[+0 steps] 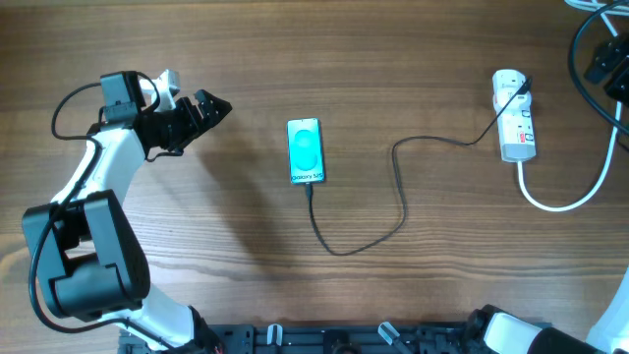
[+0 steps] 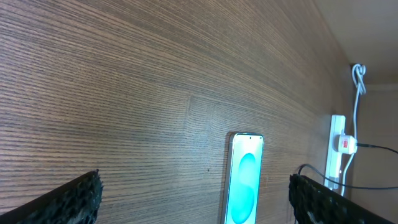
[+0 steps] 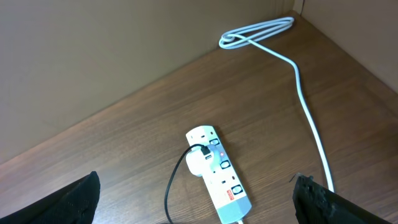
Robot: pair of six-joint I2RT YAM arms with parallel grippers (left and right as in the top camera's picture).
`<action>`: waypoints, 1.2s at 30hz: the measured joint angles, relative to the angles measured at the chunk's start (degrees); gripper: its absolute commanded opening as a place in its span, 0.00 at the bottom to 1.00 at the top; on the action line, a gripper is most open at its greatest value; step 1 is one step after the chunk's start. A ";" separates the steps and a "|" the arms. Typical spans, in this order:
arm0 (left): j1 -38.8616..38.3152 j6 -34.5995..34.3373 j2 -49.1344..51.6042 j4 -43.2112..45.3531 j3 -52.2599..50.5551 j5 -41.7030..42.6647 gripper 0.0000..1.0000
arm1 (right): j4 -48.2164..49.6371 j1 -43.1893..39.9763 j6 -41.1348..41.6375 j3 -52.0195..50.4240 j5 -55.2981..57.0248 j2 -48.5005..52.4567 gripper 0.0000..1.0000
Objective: Plug charger to phone and switch on socket
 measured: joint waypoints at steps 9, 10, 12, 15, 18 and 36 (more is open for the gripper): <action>0.00 0.00 0.00 0.00 0.00 0.00 1.00 | -0.09 3.76 0.00 0.00 0.09 -0.02 1.00; 0.00 0.00 0.00 0.02 0.00 0.00 1.00 | -0.15 4.94 0.02 0.00 0.04 -0.72 1.00; 0.00 0.00 0.00 0.02 0.00 0.00 1.00 | -0.15 8.24 0.00 0.00 0.00 -2.93 1.00; 0.00 0.00 0.00 0.00 0.00 0.00 1.00 | -0.15 13.05 0.00 0.00 -0.15 -6.93 1.00; 0.00 0.00 0.00 0.00 0.00 0.00 1.00 | -0.13 15.72 0.00 0.00 -0.15 -10.01 1.00; 0.00 0.00 0.00 0.02 0.00 0.00 1.00 | -0.15 16.44 0.00 0.00 -0.15 -10.32 1.00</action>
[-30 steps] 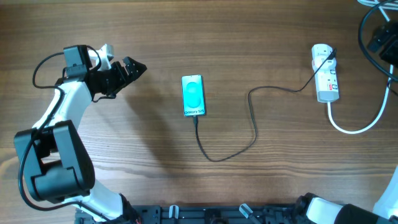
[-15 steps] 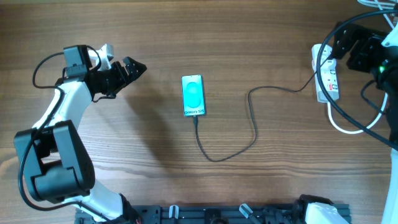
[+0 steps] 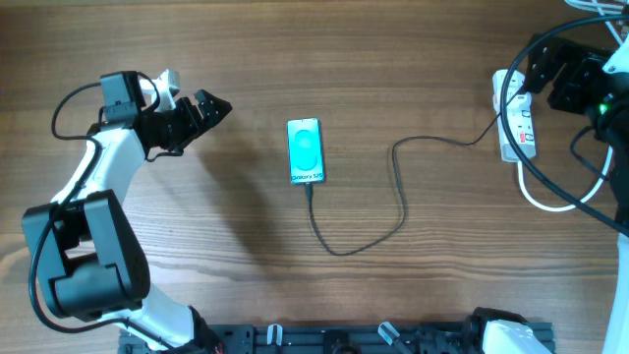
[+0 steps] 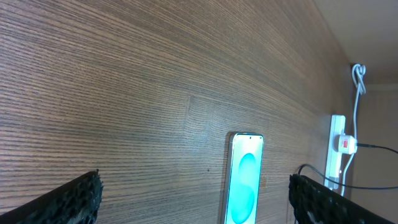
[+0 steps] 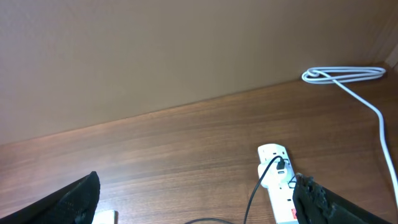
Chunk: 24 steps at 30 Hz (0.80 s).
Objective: Plug charger to phone and switch on socket
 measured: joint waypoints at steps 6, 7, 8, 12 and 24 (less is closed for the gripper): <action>0.00 0.00 0.00 -0.02 0.00 0.00 1.00 | 0.00 0.00 0.00 0.00 0.00 0.00 1.00; 0.00 0.00 0.00 -0.02 0.00 0.00 1.00 | 0.00 0.00 0.00 0.00 0.00 0.00 1.00; 0.00 0.00 0.00 0.00 0.00 0.00 1.00 | 0.00 0.00 0.00 0.00 0.02 0.00 1.00; 0.00 0.00 0.00 -0.02 0.00 0.00 1.00 | 0.00 0.00 0.00 0.00 0.00 0.00 1.00; 0.00 0.00 0.00 -0.02 0.00 0.00 1.00 | 0.00 3.98 0.00 0.00 0.00 0.00 1.00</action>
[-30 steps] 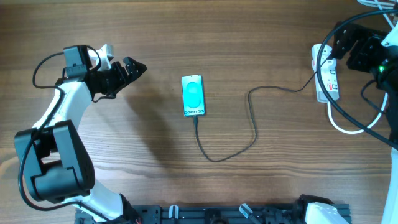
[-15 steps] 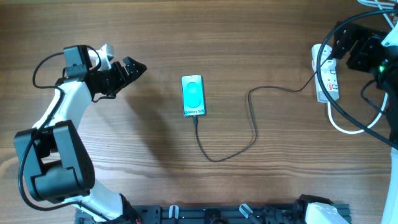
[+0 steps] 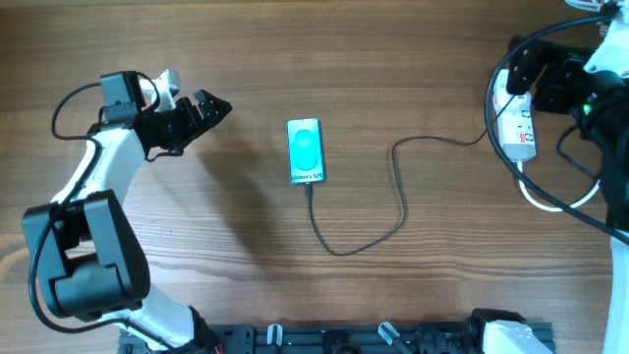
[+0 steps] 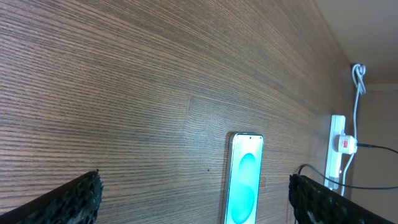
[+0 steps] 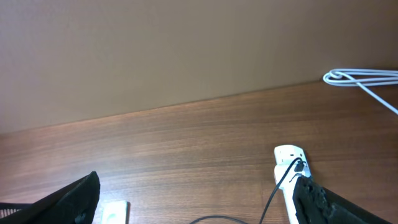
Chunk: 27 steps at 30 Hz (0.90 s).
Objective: Plug charger to phone and switch on socket
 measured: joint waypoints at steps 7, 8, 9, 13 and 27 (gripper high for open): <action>0.00 0.00 0.00 0.00 0.00 0.00 1.00 | 0.02 0.04 0.02 0.00 0.02 0.00 1.00; 0.00 0.00 0.00 0.00 0.00 0.00 1.00 | 0.00 0.13 0.00 0.00 0.02 0.00 1.00; 0.00 0.00 0.00 0.00 0.00 0.00 1.00 | 0.00 0.46 0.00 0.00 0.02 0.00 1.00; 0.00 0.00 0.00 0.00 0.00 0.00 1.00 | 0.00 2.08 0.00 0.00 1.40 0.00 1.00; 0.00 0.00 0.00 0.00 0.00 -0.02 1.00 | 12.24 3.41 -0.17 -11.87 2.69 -3.89 1.00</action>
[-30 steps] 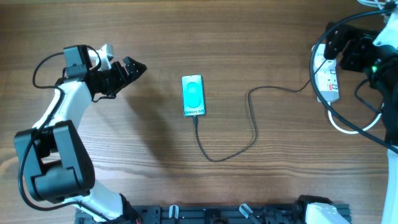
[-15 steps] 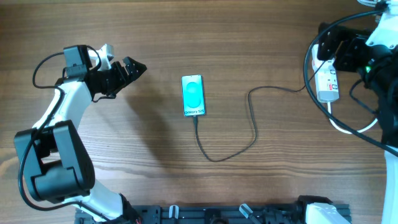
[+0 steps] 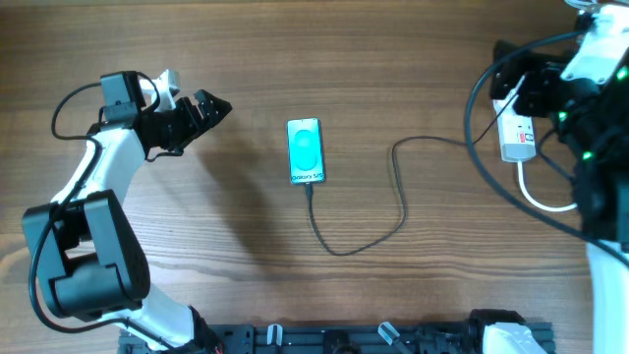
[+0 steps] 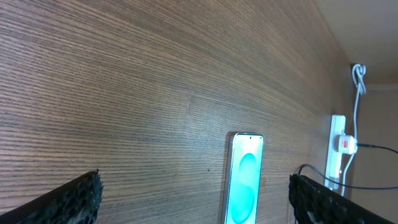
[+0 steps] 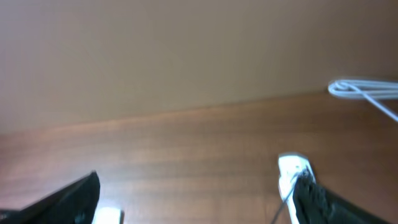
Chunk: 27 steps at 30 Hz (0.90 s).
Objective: Plug charger to phone and switch on socket
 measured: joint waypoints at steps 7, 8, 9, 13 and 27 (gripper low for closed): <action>0.00 0.00 0.00 0.00 0.00 -0.13 1.00 | 26.34 4.04 -0.26 -19.76 -0.28 -6.64 1.00; 0.00 0.00 0.00 0.00 0.00 -0.13 1.00 | 30.10 4.74 -0.26 -23.06 -0.28 -8.33 1.00; 0.00 0.00 0.00 0.00 0.00 -0.15 1.00 | 33.53 5.35 -0.26 -26.67 -0.31 -10.12 1.00; 0.00 0.00 0.00 -0.04 0.00 -0.15 1.00 | 47.56 5.99 -0.26 -39.19 -0.72 -14.93 1.00; 0.00 0.00 0.00 0.00 0.00 -0.15 1.00 | 55.17 5.99 0.66 -63.01 -0.74 -24.39 1.00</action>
